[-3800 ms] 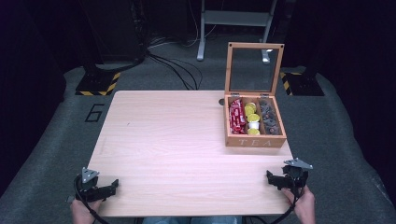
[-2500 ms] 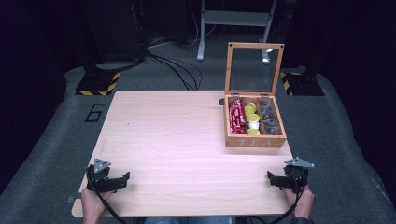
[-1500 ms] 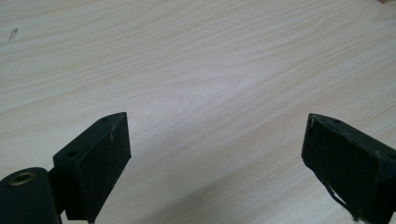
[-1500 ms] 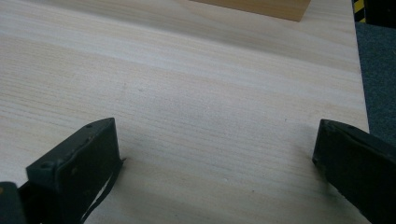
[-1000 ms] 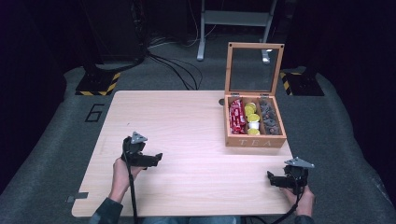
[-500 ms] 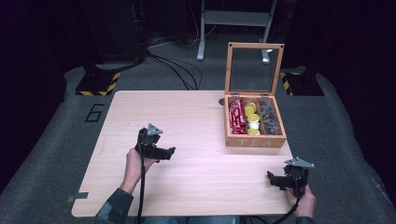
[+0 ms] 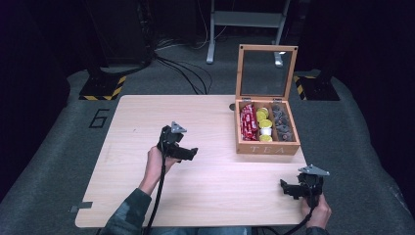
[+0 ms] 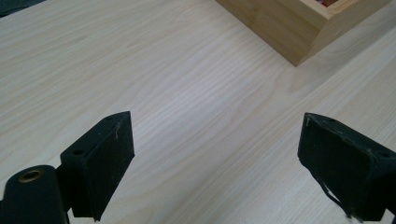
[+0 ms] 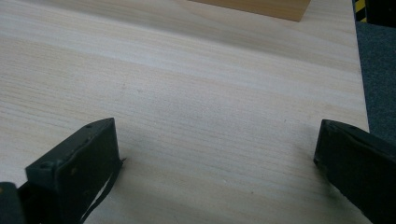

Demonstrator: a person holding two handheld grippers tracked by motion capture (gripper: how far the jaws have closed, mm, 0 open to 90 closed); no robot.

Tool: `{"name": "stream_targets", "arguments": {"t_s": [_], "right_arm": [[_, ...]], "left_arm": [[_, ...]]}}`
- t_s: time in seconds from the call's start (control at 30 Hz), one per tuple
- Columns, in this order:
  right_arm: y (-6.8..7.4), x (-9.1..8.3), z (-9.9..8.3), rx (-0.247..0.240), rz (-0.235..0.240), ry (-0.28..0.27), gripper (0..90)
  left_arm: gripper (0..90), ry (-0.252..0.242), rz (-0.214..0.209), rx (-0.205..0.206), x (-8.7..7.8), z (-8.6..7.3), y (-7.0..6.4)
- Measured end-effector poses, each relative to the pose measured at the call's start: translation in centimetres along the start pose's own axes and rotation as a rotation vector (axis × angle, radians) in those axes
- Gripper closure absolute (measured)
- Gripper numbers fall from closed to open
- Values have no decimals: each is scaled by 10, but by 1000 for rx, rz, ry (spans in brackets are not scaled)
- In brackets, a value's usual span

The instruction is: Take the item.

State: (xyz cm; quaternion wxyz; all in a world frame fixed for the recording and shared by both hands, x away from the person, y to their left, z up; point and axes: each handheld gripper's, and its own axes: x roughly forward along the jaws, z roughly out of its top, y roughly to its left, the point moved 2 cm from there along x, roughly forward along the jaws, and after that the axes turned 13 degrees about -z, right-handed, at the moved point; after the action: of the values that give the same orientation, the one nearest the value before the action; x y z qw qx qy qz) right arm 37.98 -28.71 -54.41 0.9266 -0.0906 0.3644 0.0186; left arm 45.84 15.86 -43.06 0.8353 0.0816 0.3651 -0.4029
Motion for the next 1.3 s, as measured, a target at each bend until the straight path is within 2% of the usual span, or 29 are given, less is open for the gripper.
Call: {"name": "stream_targets", "arguments": {"t_s": [0.2,0.3,0.53,1.3], "right_arm": [[-1,0,-1,3,-3,0,0],[-1,0,-1,3,-3,0,0],[-1,0,-1,2,-3,0,0],[-1,0,-1,2,-3,0,0]], "left_arm": [[114,8,-29,15,12,22,-7],[117,13,-38,19,16,27,-9],[131,33,-86,23,35,44,-14],[149,36,-148,33,80,95,-35]]}}
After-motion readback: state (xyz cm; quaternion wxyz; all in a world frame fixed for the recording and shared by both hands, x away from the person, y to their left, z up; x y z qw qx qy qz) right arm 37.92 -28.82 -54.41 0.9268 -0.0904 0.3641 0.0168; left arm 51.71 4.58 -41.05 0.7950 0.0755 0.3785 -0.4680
